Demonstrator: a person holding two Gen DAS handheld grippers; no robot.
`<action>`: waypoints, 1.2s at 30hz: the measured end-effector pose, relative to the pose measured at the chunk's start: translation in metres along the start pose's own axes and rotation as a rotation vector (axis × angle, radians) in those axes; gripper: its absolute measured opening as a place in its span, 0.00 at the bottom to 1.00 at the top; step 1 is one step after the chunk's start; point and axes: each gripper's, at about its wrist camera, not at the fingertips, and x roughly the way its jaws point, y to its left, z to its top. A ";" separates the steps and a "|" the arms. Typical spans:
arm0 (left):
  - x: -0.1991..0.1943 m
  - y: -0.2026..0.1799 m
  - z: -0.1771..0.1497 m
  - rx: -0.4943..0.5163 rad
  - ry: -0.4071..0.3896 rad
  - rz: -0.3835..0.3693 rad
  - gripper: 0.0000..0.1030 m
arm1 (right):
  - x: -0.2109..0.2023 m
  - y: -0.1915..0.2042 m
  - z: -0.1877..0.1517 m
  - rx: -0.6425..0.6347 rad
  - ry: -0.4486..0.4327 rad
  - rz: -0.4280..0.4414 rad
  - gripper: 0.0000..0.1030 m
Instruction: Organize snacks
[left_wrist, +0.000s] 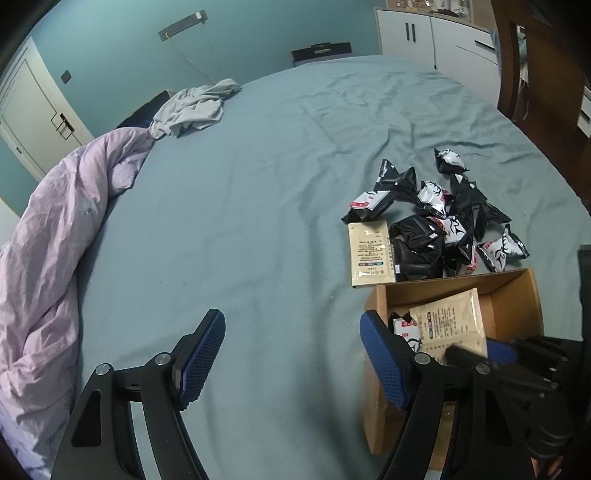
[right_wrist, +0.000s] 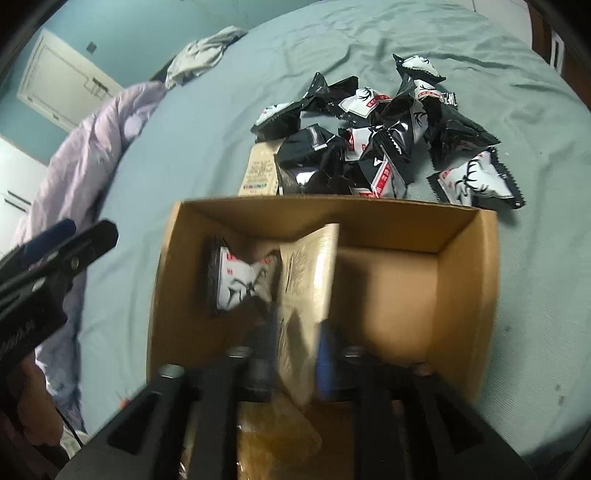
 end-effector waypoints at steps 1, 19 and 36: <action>0.001 -0.001 0.000 0.001 0.004 -0.002 0.74 | -0.004 0.003 0.000 -0.020 0.017 -0.004 0.44; 0.013 -0.012 0.003 -0.007 0.049 -0.033 0.76 | -0.092 -0.088 0.055 0.008 -0.155 -0.271 0.66; 0.035 -0.016 0.016 -0.064 0.115 -0.109 0.78 | 0.007 -0.123 0.095 0.121 0.098 -0.149 0.66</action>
